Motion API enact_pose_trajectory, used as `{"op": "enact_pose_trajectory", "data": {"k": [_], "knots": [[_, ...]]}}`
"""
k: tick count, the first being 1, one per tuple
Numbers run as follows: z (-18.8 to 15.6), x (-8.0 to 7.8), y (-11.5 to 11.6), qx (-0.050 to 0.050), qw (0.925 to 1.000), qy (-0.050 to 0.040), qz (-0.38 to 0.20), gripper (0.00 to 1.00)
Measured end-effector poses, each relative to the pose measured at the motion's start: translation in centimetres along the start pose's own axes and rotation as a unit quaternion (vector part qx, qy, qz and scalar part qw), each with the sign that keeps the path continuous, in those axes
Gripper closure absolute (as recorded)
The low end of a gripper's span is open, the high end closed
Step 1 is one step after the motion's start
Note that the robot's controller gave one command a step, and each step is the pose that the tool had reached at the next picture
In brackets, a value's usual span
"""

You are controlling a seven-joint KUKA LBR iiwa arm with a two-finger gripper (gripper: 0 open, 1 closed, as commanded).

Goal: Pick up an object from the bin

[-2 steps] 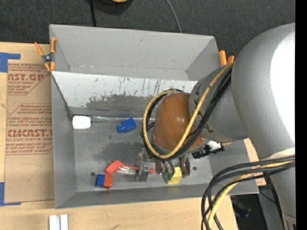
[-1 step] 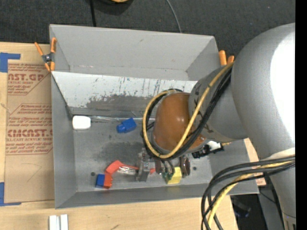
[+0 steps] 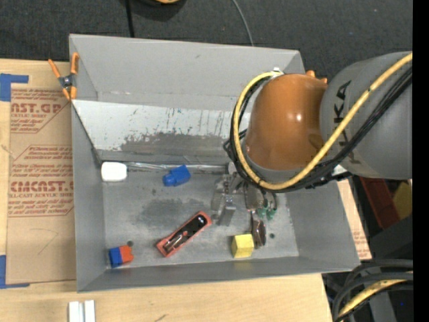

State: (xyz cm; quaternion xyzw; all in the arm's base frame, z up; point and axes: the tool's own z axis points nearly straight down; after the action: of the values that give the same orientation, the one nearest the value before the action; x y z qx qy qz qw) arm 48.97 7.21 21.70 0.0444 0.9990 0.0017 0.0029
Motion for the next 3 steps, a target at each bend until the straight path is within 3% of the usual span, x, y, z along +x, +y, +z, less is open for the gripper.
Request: {"op": "enact_pose_trajectory", "data": {"k": [1,2,3], "knots": [[0.0,0.0,0.0,0.0,1.0,0.0009,0.0,0.0],[0.1,0.0,0.0,0.0,1.0,0.0009,0.0,0.0],[3.6,0.3,1.5,0.0,0.9994,-0.0023,-0.034,0.0]]}}
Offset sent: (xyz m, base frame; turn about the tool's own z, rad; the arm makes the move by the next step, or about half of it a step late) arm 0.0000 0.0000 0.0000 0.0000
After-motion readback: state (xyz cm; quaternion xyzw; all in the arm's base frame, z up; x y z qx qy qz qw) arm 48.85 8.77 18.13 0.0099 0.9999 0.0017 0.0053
